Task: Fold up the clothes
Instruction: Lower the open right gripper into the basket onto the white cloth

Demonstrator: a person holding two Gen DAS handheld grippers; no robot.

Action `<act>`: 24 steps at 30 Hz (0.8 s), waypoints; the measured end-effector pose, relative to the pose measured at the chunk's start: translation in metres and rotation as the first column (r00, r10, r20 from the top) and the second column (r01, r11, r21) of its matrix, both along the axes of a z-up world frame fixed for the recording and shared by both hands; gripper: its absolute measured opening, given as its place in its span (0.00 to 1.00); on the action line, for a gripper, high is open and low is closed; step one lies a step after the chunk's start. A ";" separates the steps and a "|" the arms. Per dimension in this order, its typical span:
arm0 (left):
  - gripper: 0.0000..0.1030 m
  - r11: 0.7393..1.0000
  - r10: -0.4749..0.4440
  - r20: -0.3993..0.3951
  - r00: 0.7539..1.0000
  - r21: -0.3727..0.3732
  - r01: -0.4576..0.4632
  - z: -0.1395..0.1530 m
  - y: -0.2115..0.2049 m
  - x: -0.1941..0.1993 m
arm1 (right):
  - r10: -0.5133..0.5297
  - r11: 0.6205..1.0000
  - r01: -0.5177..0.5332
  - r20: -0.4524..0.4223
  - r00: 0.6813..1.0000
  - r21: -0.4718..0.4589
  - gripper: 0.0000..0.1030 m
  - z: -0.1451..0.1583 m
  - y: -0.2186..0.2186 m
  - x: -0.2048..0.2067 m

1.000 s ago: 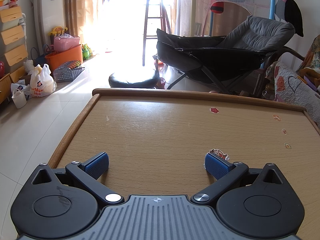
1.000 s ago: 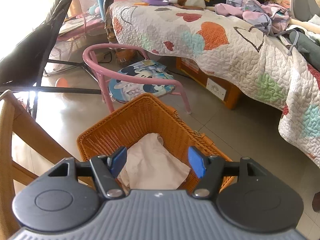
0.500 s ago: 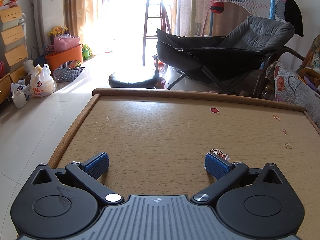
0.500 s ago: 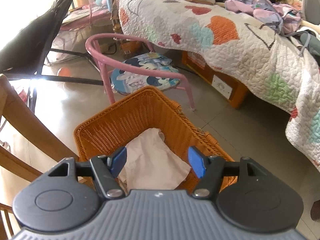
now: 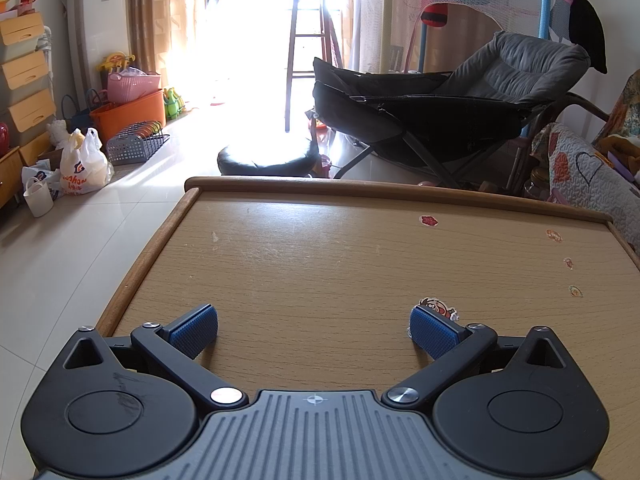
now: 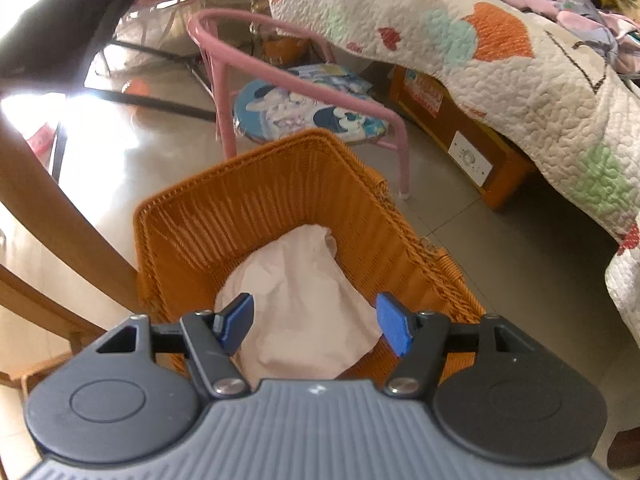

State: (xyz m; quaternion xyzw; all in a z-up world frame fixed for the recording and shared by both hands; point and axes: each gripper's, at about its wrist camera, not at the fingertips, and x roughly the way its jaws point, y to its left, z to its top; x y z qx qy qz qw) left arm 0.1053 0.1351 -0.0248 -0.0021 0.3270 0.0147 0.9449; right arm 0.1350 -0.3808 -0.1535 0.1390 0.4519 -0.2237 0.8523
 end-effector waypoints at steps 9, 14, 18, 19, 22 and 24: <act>1.00 1.000 0.000 0.000 1.000 0.000 0.000 0.000 0.000 -0.001 | 0.031 0.999 -0.032 -0.055 0.998 -0.014 0.65 -0.043 -0.003 0.015; 1.00 1.000 0.000 0.000 1.000 0.000 0.000 0.000 0.000 0.000 | 0.050 0.998 -0.052 -0.084 0.995 -0.018 0.65 -0.066 -0.007 0.025; 1.00 1.000 0.000 0.000 1.000 0.000 0.000 0.000 0.000 -0.001 | 0.059 0.998 -0.060 -0.111 0.992 -0.013 0.65 -0.092 -0.014 0.039; 1.00 1.000 0.000 0.000 1.000 0.000 0.000 0.000 0.000 0.000 | 0.056 0.998 -0.057 -0.114 0.992 -0.005 0.65 -0.098 -0.015 0.041; 1.00 1.000 0.000 0.000 1.000 0.000 0.000 0.000 0.000 0.001 | 0.067 0.998 -0.066 -0.121 0.990 0.013 0.65 -0.114 -0.017 0.051; 1.00 1.000 0.000 0.000 1.000 0.000 0.000 0.000 0.000 0.001 | 0.072 0.997 -0.069 -0.126 0.989 0.024 0.65 -0.124 -0.018 0.057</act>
